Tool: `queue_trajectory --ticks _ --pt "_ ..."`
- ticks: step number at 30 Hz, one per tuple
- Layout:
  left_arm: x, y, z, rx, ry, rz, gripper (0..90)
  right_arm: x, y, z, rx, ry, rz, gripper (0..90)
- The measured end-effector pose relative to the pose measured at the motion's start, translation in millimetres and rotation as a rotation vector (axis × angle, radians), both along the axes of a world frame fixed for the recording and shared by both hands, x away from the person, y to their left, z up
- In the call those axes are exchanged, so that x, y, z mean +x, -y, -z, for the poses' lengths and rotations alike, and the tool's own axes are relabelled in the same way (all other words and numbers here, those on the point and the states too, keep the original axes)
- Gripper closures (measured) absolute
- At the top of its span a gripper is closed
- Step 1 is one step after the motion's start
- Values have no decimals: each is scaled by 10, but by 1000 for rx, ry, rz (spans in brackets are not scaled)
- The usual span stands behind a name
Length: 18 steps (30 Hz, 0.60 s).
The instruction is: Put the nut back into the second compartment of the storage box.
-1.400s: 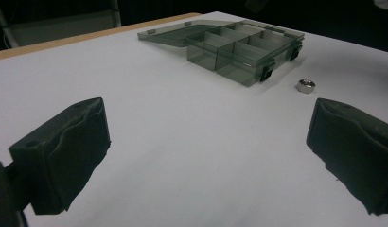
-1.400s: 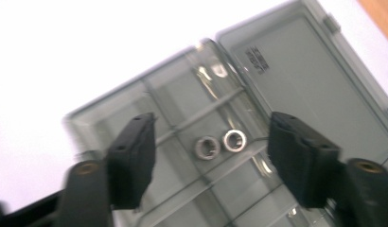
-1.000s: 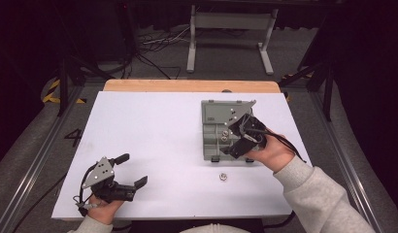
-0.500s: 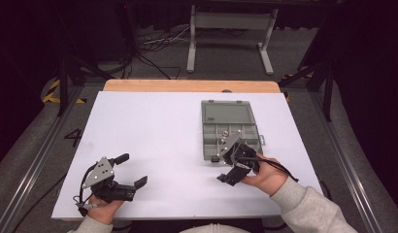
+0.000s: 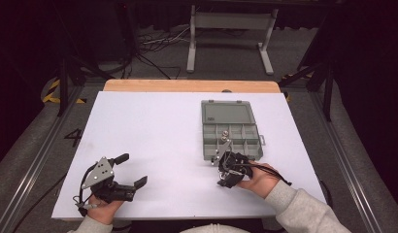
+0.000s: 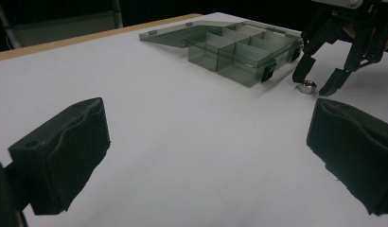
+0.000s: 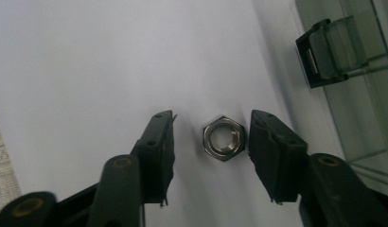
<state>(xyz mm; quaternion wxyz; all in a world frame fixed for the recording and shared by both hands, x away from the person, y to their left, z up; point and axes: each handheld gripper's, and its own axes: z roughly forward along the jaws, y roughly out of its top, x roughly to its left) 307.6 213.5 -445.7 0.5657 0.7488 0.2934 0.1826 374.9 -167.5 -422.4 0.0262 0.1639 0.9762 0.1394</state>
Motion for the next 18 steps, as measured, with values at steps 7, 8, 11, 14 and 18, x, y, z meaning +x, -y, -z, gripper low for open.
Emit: queue_trajectory --ticks 7,8,11,14,18 --pt "-1 -1 -1 0 -2 1 9 47 21 2 -5 -12 14 700" --pt "0 1 0 -1 0 0 9 48 22 1 -9 -7 9 701" --pt "0 0 0 1 -2 0 9 39 15 -1 -14 -4 4 702" --pt "1 1 0 2 -3 0 9 27 11 -31 -11 -2 4 702" --pt "6 1 2 9 2 3 9 29 7 -213 9 29 4 702"
